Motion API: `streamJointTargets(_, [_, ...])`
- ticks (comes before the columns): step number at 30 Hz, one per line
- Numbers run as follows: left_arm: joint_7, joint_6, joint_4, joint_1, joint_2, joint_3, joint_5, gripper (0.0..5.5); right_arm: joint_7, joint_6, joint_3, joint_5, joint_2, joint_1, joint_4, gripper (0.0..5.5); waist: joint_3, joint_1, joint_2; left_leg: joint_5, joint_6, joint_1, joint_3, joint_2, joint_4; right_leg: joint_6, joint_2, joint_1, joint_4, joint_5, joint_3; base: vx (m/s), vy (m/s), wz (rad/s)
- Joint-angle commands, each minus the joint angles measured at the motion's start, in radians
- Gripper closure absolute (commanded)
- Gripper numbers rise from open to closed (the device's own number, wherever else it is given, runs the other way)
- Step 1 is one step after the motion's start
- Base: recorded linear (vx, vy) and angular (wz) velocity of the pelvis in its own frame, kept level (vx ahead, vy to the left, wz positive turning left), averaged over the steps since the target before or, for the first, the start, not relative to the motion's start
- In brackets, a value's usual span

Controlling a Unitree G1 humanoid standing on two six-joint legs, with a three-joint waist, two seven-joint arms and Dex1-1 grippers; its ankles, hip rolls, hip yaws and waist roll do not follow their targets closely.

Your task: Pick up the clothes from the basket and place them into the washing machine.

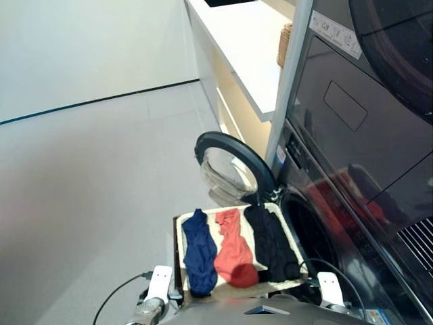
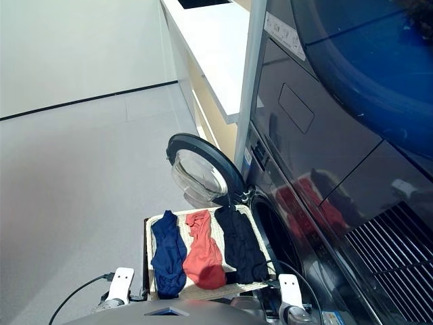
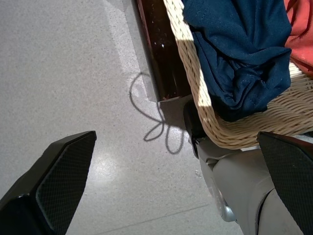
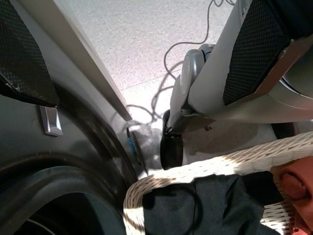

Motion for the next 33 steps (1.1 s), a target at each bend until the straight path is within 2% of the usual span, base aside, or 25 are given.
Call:
streamJointTargets(1, [-0.005, -0.024, 0.038, -0.084, 0.003, -0.023, 0.008, 0.00, -0.002, -0.015, 0.019, 0.041, -0.015, -0.077, 0.044, 0.00, 0.034, -0.019, -0.026, 0.040, -0.062, -0.005, 0.050, 0.052, -0.004, 0.039, -0.030, 0.045, 0.004, -0.002, -0.061, 0.000, 0.000, 0.000])
streamJointTargets(11, [0.010, -0.023, 0.049, -0.088, 0.004, -0.006, -0.002, 0.00, -0.015, -0.016, 0.027, 0.014, -0.012, -0.084, 0.049, 0.00, 0.033, -0.016, -0.032, 0.029, -0.056, 0.005, 0.051, 0.041, -0.004, 0.042, -0.039, 0.051, 0.004, -0.001, -0.057, 0.000, 0.000, 0.000])
streamJointTargets(19, [0.070, -0.055, -0.053, -0.113, 0.016, -0.018, -0.018, 0.00, -0.067, -0.058, 0.045, 0.019, -0.020, -0.081, -0.091, 0.00, 0.057, -0.024, -0.033, 0.032, -0.053, -0.003, 0.048, 0.039, -0.004, 0.044, -0.039, 0.036, 0.012, 0.001, -0.051, 0.000, 0.000, 0.000])
streamJointTargets(25, [0.136, -0.093, -0.294, -0.153, 0.017, -0.042, -0.136, 0.00, -0.095, -0.091, 0.086, 0.074, -0.042, -0.091, -0.442, 0.00, 0.115, -0.034, -0.027, 0.059, -0.052, -0.057, 0.044, 0.051, -0.004, 0.042, -0.032, -0.050, 0.065, -0.002, -0.036, -0.081, -0.005, 0.027])
streamJointTargets(30, [0.223, -0.097, -0.459, -0.234, 0.020, -0.099, -0.168, 0.00, -0.126, -0.110, 0.137, 0.063, -0.094, -0.113, -0.802, 0.00, 0.191, -0.048, -0.028, 0.095, -0.058, -0.132, 0.054, 0.070, -0.004, 0.040, -0.017, -0.168, 0.126, -0.002, -0.018, -0.104, -0.017, -0.067])
streamJointTargets(33, [0.246, -0.093, -0.518, -0.268, 0.021, -0.117, -0.194, 0.00, -0.143, -0.117, 0.144, 0.060, -0.110, -0.125, -0.915, 0.00, 0.218, -0.049, -0.031, 0.109, -0.056, -0.162, 0.058, 0.077, -0.004, 0.040, -0.013, -0.217, 0.161, -0.009, -0.010, -0.078, -0.029, -0.050])
